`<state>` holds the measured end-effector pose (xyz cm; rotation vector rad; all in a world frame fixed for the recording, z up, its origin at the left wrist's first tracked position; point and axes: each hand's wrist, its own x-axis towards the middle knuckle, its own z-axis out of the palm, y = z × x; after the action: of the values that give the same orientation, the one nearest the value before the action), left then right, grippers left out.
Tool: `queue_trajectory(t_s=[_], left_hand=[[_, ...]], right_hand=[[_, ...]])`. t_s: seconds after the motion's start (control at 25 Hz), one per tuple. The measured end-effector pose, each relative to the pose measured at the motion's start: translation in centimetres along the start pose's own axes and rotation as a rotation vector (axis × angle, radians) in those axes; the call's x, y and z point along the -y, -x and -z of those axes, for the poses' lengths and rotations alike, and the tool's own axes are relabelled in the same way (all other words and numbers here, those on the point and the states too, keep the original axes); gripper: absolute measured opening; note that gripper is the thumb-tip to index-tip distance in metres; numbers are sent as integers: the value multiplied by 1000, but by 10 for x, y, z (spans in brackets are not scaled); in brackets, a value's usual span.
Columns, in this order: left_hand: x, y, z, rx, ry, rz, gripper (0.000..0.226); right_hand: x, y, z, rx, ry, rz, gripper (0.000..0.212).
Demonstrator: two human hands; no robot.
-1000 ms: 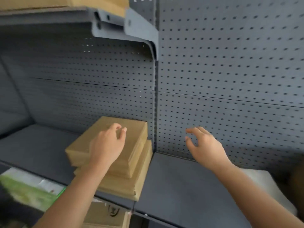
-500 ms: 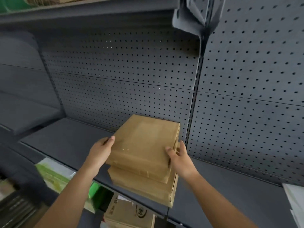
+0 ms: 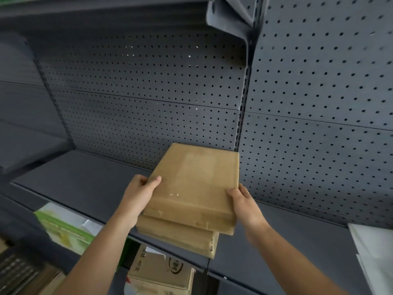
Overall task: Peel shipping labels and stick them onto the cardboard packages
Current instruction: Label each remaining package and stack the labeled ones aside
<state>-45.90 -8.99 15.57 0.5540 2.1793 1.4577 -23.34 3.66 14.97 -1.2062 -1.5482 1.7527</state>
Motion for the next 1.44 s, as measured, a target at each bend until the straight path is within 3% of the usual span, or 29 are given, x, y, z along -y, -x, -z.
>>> queue_trajectory(t_s=[0.24, 0.56, 0.8, 1.04, 1.44], left_hand=[[-27, 53, -82, 120, -14, -106, 38], [-29, 106, -189, 334, -42, -86, 44], [-11, 128, -230, 381, -109, -73, 45], [11, 139, -241, 372, -183, -46, 44], [24, 142, -242, 319, -192, -81, 43]], right_hand=[[-6, 30, 101, -192, 21, 7, 23], [-39, 71, 214, -383, -44, -62, 20], [-79, 83, 249, -421, -70, -100, 16], [-112, 78, 257, -412, -28, -138, 26], [-114, 81, 254, -376, -17, -113, 23]])
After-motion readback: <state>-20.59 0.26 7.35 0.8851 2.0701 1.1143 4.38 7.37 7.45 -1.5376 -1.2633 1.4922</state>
